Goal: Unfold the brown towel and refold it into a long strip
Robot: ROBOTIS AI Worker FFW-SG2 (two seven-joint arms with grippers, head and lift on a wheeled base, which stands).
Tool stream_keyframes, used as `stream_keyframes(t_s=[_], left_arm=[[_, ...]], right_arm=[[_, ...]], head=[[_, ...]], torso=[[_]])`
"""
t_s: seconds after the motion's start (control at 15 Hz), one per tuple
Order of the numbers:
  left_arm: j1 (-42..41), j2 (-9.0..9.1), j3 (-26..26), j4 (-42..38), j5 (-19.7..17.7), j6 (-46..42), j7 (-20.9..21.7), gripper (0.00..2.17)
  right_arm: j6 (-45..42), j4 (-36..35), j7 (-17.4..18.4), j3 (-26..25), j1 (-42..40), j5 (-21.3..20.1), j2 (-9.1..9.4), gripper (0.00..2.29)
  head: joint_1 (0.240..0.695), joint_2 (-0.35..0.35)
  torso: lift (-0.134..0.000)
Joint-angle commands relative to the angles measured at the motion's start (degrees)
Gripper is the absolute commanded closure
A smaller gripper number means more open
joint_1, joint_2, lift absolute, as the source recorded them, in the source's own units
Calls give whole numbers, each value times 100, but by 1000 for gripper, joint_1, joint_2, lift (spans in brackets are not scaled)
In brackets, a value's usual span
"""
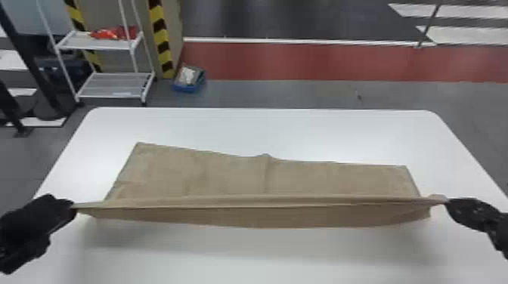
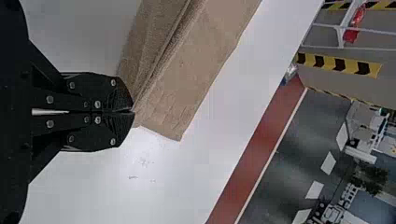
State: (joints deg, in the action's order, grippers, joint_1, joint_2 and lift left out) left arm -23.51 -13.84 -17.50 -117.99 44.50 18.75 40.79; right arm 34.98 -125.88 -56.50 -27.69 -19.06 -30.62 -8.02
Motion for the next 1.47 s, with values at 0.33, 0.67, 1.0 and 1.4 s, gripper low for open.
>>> stream_keyframes(t_s=[0.33, 0.67, 1.0, 1.4], left_arm=[[-128, -49, -333, -550, 270, 90, 1300, 2121], [277, -128, -210, -594, 621, 108, 1810, 2115], [962, -180, 353, -172, 744, 231, 1810, 2121], [1797, -198, 854, 461, 753, 600, 1546, 2108]], right_arm=[[-57, -34, -415, -342, 149, -59, -86, 2017], [-39, 151, -1074, -237, 465, -340, -235, 2017], [172, 678, -1707, 176, 966, -797, -429, 2017], [488, 1302, -1847, 475, 1528, -1122, -596, 2013]], head=[[695, -5], [695, -38], [695, -29], [695, -51]], torso=[[-123], [-123], [-123], [-123]])
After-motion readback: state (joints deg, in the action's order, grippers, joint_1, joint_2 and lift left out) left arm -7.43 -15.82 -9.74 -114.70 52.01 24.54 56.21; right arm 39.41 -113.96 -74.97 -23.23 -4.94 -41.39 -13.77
